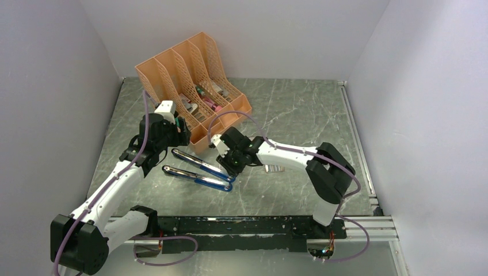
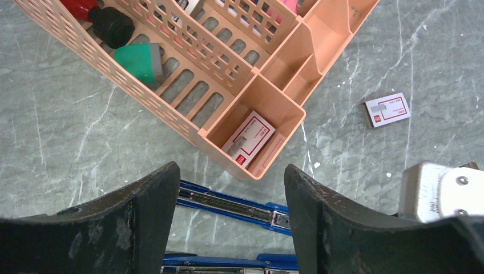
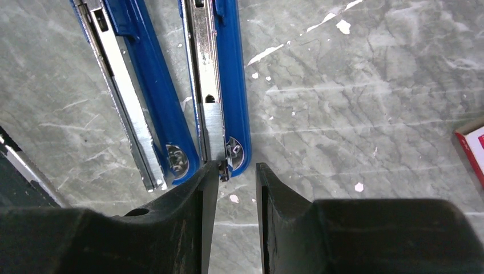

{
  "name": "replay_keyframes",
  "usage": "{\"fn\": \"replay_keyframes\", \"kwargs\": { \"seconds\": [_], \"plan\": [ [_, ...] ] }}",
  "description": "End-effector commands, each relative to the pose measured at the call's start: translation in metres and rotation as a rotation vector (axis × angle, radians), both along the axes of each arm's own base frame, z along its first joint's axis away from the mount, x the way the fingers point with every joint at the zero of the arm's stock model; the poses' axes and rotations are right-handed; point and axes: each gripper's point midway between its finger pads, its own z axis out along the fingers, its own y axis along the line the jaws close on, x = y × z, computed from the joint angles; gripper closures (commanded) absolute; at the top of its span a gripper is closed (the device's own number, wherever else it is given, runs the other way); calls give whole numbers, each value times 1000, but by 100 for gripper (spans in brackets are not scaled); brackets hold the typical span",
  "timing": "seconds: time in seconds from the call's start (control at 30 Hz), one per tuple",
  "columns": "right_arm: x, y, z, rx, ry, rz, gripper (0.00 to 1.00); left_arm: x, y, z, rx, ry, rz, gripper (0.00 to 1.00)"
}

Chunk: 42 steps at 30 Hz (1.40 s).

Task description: Load the staples into the stapler

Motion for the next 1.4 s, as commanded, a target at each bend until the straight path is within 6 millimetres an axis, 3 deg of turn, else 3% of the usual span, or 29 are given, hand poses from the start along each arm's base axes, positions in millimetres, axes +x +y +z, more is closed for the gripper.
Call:
{"fn": "replay_keyframes", "kwargs": {
  "seconds": [0.0, 0.17, 0.53, 0.7, 0.9, 1.1, 1.37],
  "plan": [
    [-4, -5, 15, 33, -17, -17, 66, 6, -2, 20, -23, -62, -9, 28],
    [7, 12, 51, 203, -86, -56, 65, 6, -2, 20, -23, -62, -9, 28],
    [21, 22, 32, 190, -89, -82, 62, 6, -1, 19, -21, -60, -7, 28],
    [37, -12, 37, 177, -153, -292, 60, 6, -2, 21, -25, -63, -9, 28],
    [47, -84, 48, 131, -273, -695, 59, 6, -3, 20, -27, -60, -12, 28],
    [44, -152, 49, 59, -331, -936, 68, 7, -5, 22, -38, -60, -18, 29],
    [42, -182, 19, 30, -190, -993, 76, 12, -10, 25, -52, -63, -31, 29]
  ]
}}
